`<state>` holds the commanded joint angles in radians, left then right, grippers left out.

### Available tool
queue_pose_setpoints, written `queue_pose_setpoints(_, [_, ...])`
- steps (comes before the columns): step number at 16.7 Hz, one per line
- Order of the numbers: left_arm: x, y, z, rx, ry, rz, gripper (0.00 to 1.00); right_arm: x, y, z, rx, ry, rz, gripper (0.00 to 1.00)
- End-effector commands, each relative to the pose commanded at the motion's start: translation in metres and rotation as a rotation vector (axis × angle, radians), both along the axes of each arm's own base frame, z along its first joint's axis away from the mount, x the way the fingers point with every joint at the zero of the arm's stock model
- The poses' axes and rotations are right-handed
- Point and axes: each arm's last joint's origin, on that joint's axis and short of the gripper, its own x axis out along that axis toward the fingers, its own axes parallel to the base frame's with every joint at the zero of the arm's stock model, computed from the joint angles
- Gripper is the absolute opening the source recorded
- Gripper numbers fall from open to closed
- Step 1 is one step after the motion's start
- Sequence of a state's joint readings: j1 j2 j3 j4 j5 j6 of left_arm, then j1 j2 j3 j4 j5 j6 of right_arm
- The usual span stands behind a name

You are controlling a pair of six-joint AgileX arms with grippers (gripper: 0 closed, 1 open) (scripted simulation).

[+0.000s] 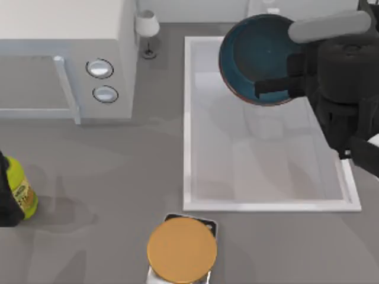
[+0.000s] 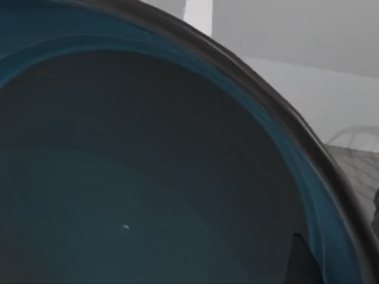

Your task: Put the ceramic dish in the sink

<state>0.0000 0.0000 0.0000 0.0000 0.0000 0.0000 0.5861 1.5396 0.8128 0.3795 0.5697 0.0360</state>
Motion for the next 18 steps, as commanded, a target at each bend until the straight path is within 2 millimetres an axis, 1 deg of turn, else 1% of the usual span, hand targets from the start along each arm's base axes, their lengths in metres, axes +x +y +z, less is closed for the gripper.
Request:
queue_pose_setpoints(4, [0.000,0.000,0.000,0.000,0.000,0.000,1.00,-0.007,0.011,-0.001,0.099,-0.192,-0.019,0.00])
queue_pose_setpoints(7, [0.000,0.000,0.000,0.000,0.000,0.000,1.00,-0.011,0.014,-0.003,0.147,-0.264,-0.030,0.00])
queue_pose_setpoints(15, [0.000,0.000,0.000,0.000,0.000,0.000,1.00,-0.011,0.013,-0.003,0.167,-0.289,-0.038,0.00])
queue_pose_setpoints(16, [0.000,0.000,0.000,0.000,0.000,0.000,1.00,-0.010,0.013,-0.005,0.164,-0.288,-0.042,0.00])
queue_pose_setpoints(18, [0.000,0.000,0.000,0.000,0.000,0.000,1.00,-0.005,0.014,-0.017,0.157,-0.288,-0.059,0.00])
